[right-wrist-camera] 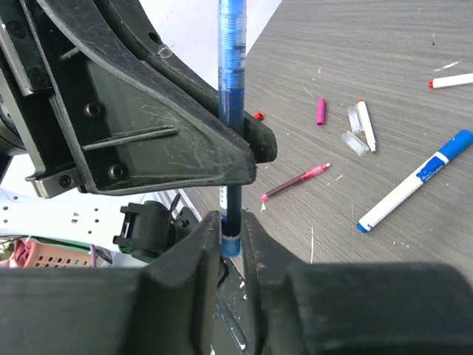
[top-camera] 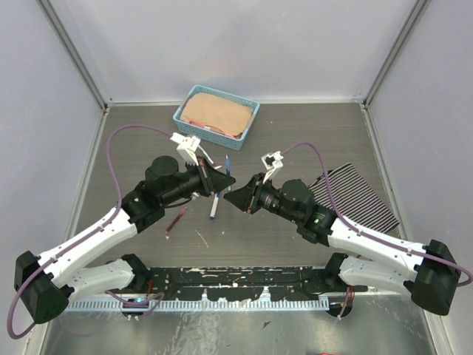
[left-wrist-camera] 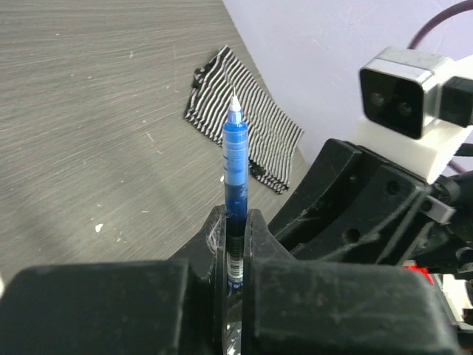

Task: Insert the pens into the pen caps
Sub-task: Adjust the pen, then pick up the pen cap from the center of the board.

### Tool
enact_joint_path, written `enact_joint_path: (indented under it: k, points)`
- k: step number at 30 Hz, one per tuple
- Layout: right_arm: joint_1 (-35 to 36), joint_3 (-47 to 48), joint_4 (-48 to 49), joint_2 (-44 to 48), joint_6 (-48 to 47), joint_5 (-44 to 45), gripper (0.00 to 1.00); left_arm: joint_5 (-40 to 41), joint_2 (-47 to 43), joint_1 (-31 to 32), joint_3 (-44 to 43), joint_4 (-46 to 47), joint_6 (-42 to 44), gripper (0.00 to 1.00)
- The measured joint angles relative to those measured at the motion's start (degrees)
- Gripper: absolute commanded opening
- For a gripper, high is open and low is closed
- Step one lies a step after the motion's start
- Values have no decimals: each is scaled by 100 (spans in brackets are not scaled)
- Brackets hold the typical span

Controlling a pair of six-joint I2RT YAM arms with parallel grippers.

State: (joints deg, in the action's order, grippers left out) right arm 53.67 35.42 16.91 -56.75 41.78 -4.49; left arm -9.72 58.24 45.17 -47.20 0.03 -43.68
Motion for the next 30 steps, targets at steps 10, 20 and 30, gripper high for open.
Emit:
enact_joint_path:
  k: [10, 20, 30]
  points:
    - [0, 654, -1379, 11, -1067, 402, 56, 901, -251, -79, -717, -1803, 938, 0]
    - [0, 2415, -2942, -1731, -2671, 247, 49, 2463, -1436, -291, -1884, -3821, 2194, 0]
    - [0, 4284, -3335, -4470, -3073, -271, 41, 3567, -2614, -293, -2002, -5086, 2684, 0]
